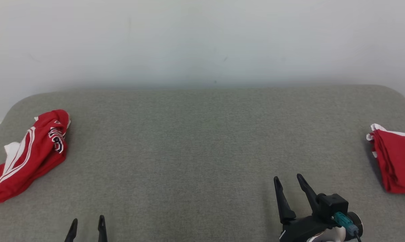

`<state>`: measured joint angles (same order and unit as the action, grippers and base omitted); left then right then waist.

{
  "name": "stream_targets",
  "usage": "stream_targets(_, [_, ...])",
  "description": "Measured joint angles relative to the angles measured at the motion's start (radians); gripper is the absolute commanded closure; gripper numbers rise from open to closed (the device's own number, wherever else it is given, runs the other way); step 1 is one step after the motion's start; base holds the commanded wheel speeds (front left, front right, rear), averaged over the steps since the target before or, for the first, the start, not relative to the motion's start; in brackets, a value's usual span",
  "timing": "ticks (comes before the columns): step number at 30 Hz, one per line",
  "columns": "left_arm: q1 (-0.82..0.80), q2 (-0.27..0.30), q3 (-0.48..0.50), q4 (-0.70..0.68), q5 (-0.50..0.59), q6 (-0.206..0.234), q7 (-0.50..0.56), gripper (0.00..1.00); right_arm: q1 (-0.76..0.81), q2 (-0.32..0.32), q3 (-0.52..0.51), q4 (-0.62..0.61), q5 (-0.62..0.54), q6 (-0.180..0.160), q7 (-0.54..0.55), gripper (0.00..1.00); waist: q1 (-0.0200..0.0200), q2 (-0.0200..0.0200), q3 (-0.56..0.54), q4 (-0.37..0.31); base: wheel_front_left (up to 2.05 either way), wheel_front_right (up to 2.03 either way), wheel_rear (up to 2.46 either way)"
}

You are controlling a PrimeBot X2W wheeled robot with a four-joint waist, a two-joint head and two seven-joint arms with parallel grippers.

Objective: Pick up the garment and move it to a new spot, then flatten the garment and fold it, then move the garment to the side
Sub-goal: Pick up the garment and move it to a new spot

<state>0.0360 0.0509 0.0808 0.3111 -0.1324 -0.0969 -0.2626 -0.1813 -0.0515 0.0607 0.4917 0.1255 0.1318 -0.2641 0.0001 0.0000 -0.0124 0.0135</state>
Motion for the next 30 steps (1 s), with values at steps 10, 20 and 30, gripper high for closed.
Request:
stream_targets(10, [0.013, -0.001, 0.061, 0.001, 0.033, -0.009, 0.0, 0.0, 0.022, 0.0, 0.026, 0.007, 0.016, 0.0, 0.0, 0.0, 0.0, 0.0, -0.004, 0.171, 0.0, 0.0, 0.0])
stream_targets(20, [0.045, 0.0, 0.111, 0.007, 0.045, -0.017, 0.0, 0.0, 0.028, 0.0, 0.091, 0.016, 0.057, 0.0, 0.0, 0.0, -0.0001, 0.0, -0.021, 0.342, 0.0, 0.0, 0.0])
stream_targets(30, [0.059, 0.0, 0.148, 0.012, 0.052, -0.018, 0.0, 0.0, 0.028, 0.001, 0.126, 0.02, 0.065, 0.0, 0.0, 0.0, -0.0001, 0.0, -0.034, 0.45, 0.0, 0.0, 0.0])
